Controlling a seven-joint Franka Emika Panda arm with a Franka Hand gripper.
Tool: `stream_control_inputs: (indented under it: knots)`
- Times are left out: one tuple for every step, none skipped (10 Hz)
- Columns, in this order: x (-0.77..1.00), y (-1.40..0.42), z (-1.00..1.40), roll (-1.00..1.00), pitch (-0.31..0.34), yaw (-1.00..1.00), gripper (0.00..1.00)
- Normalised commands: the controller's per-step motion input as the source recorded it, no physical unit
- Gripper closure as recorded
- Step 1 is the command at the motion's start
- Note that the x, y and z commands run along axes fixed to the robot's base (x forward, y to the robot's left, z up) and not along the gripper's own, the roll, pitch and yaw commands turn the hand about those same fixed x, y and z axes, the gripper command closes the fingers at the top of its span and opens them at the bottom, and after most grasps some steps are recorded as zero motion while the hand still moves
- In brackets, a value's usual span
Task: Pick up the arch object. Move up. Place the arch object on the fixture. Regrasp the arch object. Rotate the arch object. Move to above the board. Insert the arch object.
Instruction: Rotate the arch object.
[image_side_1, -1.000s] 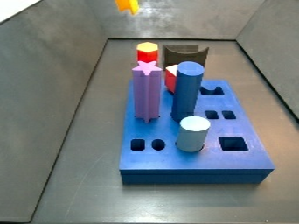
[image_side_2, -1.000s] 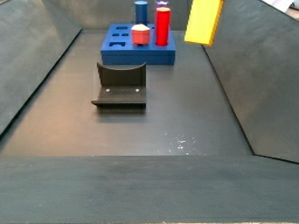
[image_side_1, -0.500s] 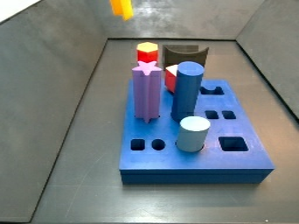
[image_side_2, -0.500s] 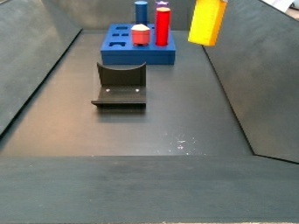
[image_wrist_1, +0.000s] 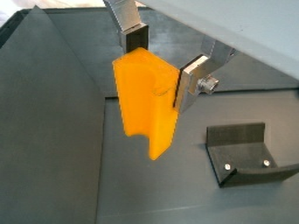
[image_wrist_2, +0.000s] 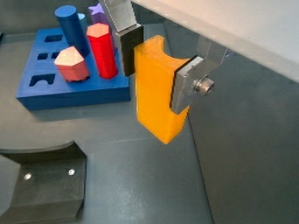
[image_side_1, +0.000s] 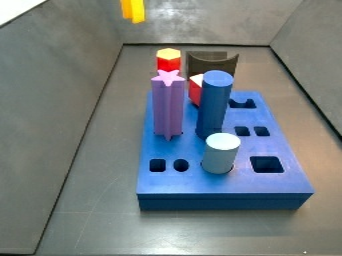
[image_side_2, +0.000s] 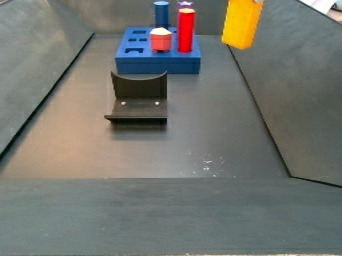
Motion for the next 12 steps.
stream_control_inputs:
  knots:
    - [-0.01,0.01,0.0,-0.03,0.024,-1.0,1.0]
    - [-0.02,0.02,0.0,-0.03,0.021,-1.0,1.0]
    - [-0.02,0.02,0.0,-0.03,0.022,-1.0,1.0]
    - [-0.02,0.02,0.0,-0.03,0.023,-1.0,1.0]
    - [-0.01,0.02,0.0,-0.03,0.024,-1.0,1.0]
    - [-0.01,0.02,0.0,-0.04,0.025,-1.0,1.0]
    - [-0.01,0.02,0.0,-0.04,0.027,-1.0,1.0]
    - [-0.01,0.02,0.0,-0.04,0.028,-1.0,1.0]
    - [0.0,0.02,0.0,-0.04,0.03,-1.0,1.0]
    - [0.0,0.02,0.0,-0.05,0.032,-1.0,1.0]
    - [0.0,0.02,0.0,-0.05,0.034,-1.0,1.0]
    - [0.0,0.02,0.0,-0.05,0.036,-1.0,1.0]
